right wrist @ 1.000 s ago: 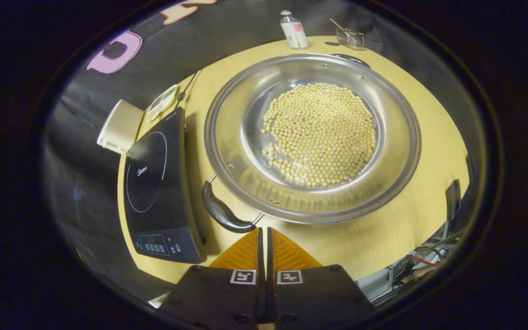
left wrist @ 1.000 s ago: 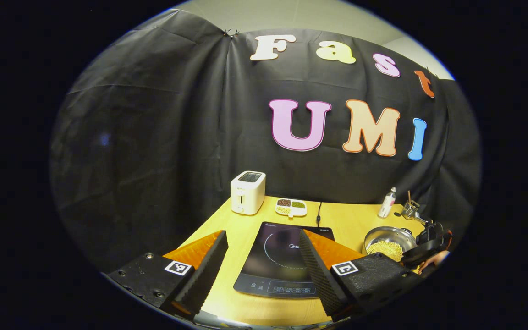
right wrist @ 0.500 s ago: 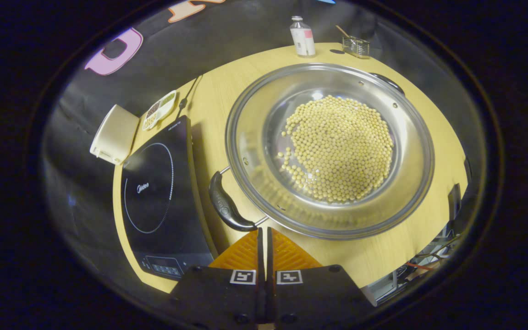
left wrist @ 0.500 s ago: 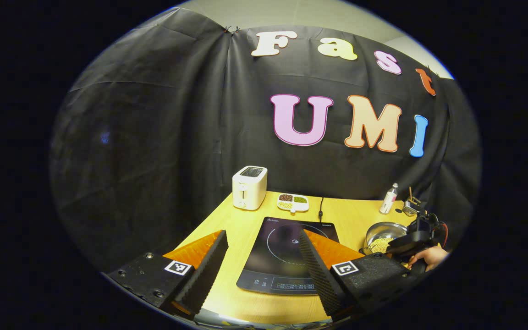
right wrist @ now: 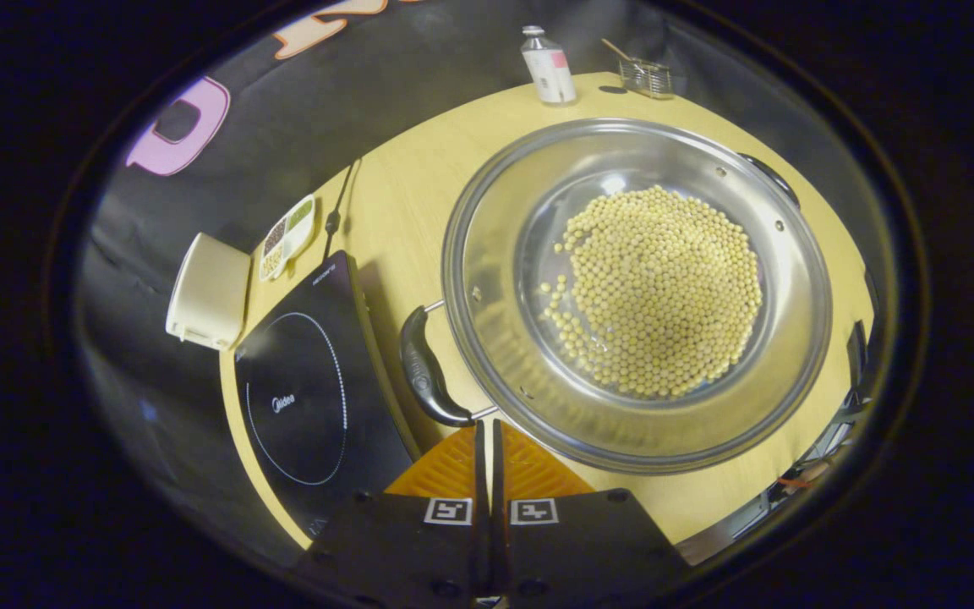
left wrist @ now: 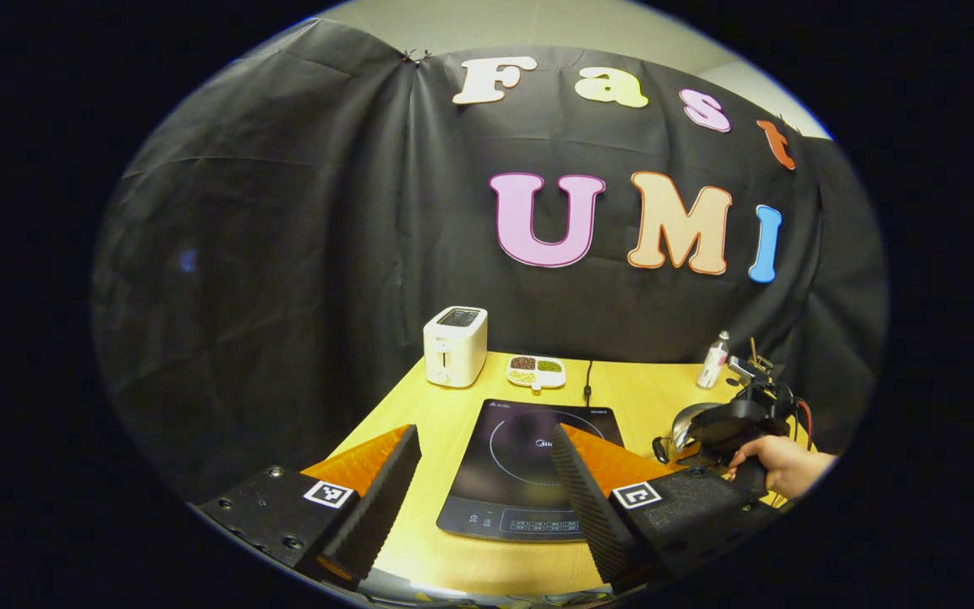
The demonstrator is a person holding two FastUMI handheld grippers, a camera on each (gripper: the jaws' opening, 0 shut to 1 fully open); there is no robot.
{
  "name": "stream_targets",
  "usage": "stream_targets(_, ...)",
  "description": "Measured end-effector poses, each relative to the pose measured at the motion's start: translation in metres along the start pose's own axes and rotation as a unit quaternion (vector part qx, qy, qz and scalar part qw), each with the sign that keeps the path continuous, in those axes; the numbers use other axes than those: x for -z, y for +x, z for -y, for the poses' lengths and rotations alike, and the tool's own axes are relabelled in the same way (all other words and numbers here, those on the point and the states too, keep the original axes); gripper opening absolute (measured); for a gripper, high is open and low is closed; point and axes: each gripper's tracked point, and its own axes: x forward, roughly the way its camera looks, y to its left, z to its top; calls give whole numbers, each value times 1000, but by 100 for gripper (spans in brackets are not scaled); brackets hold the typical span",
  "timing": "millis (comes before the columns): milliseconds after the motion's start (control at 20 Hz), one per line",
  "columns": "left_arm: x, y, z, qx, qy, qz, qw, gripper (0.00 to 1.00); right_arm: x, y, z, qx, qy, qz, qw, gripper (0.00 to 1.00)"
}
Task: First push the handle of the pot to place it horizontally, then grasp the pot with both hands and set it on the induction cooktop.
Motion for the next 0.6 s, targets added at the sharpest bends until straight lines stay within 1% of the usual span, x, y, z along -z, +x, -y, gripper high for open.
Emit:
stream_targets(100, 0, 2, 3, 4, -3, -1, 1000, 95, 0, 2, -3, -1, 5, -2, 1000, 2)
stream_targets(150, -1, 3, 5, 6, -5, -1, 1000, 92, -1, 4, -4, -2, 7, -1, 1000, 2)
stream_targets(200, -2, 3, 6, 9, -6, -1, 1000, 95, -2, 5, -5, -3, 8, -1, 1000, 3)
stream_targets(350, 1, 5, 11, 18, -3, -4, 1000, 95, -3, -1, -5, -10, 6, -1, 1000, 2)
stream_targets(400, 2, 5, 12, 21, -2, -5, 1000, 95, -4, -4, -5, -14, 2, 1, 1000, 0)
stream_targets(450, 3, 5, 12, 24, -1, -5, 1000, 95, -3, -6, -3, -13, -1, 8, 1000, 3)
stream_targets(550, 5, 7, 17, 32, -3, -8, 999, 95, -1, -15, -5, -29, -5, 6, 1000, 12)
stream_targets(600, 7, 7, 19, 36, -4, -11, 999, 95, 0, -22, -6, -36, -10, 8, 999, 20)
